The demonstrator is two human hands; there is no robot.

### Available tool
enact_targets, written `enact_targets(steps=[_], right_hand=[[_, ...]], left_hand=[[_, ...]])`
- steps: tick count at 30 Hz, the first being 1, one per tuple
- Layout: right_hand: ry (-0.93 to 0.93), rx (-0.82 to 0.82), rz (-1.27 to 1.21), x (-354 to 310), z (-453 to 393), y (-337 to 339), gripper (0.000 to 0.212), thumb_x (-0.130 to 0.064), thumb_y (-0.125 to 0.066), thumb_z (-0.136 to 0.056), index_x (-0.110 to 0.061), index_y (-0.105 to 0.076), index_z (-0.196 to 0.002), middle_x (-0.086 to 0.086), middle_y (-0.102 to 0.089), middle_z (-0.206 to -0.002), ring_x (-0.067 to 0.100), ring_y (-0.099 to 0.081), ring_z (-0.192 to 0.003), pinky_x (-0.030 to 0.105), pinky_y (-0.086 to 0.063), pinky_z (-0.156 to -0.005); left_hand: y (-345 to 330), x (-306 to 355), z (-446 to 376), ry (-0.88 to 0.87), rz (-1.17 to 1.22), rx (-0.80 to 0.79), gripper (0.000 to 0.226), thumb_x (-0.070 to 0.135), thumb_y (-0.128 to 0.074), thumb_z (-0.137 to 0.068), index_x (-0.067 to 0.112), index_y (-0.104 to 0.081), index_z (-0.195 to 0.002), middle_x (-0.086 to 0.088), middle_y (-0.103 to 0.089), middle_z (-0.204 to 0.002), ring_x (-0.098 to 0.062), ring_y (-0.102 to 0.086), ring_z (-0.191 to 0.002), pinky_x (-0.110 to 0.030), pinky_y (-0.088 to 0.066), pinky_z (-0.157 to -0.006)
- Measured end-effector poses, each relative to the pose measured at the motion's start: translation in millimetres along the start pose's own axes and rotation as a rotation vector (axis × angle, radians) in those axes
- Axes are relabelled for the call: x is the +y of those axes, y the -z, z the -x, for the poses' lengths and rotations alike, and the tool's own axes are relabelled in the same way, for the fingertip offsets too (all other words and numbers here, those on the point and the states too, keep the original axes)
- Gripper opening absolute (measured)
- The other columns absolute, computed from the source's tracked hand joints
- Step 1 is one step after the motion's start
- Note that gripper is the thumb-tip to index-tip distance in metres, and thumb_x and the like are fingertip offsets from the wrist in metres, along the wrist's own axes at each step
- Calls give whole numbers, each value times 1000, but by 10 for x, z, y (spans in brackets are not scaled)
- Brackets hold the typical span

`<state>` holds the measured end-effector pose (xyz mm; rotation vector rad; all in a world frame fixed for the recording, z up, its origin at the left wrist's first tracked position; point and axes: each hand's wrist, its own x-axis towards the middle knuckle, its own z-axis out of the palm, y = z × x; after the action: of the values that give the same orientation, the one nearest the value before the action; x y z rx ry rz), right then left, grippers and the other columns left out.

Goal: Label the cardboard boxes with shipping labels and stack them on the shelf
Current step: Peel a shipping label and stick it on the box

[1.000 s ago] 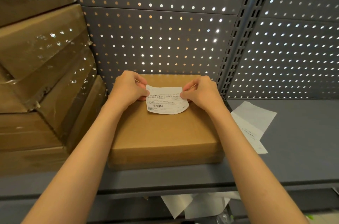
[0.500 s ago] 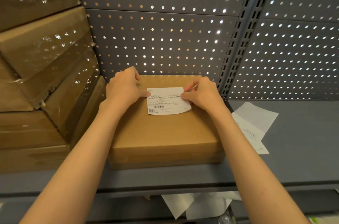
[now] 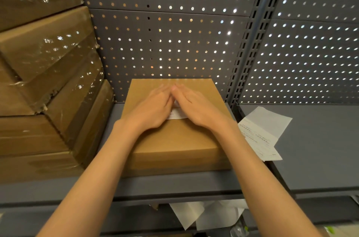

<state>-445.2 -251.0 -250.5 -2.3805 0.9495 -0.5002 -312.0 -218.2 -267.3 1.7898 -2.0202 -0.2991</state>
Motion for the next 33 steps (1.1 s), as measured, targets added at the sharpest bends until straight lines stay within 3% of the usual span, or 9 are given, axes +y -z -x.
enact_targets(steps=[4, 8, 18, 27, 33], right_hand=[[-44, -106, 113, 24, -20, -84, 48, -28, -17, -105, -5, -28, -146, 12, -28, -153, 20, -20, -142, 19, -9, -108], [-123, -180, 257, 132, -73, -130, 54, -40, -10, -103, -15, -15, -151, 2, -10, -159, 14, -5, -147, 30, 0, -118], [-247, -78, 326, 297, 27, 33, 56, -42, -8, -102, -15, -20, -150, 3, -12, -159, 19, -6, -147, 33, -3, -117], [-104, -40, 231, -46, 219, -162, 51, -35, -14, -104, -13, -25, -148, 4, -19, -158, 16, -8, -146, 27, -4, -116], [-172, -54, 323, 5, 298, -193, 53, -36, -12, -103, -12, -25, -148, 5, -21, -157, 19, -13, -146, 32, -8, -116]], left_hand=[[1, -11, 41, 83, -82, -133, 48, 21, -20, -104, 13, -10, -150, -6, -8, -158, -15, -4, -146, -21, -1, -113], [2, -74, 43, 141, -119, -171, 49, 27, -18, -104, 13, -9, -150, -5, -3, -159, -14, -2, -146, -24, -1, -114], [139, -172, 158, 248, -230, -118, 50, 30, -17, -103, 6, -21, -148, -8, -15, -157, -19, -13, -145, -29, -9, -115], [0, 107, 328, 110, -133, -93, 48, 25, -17, -103, 13, -12, -150, -4, -7, -158, -13, -4, -145, -23, 1, -114], [-48, 79, 377, 151, -155, -117, 50, 27, -19, -103, 8, -16, -149, -8, -10, -158, -16, -7, -146, -25, -3, -115]])
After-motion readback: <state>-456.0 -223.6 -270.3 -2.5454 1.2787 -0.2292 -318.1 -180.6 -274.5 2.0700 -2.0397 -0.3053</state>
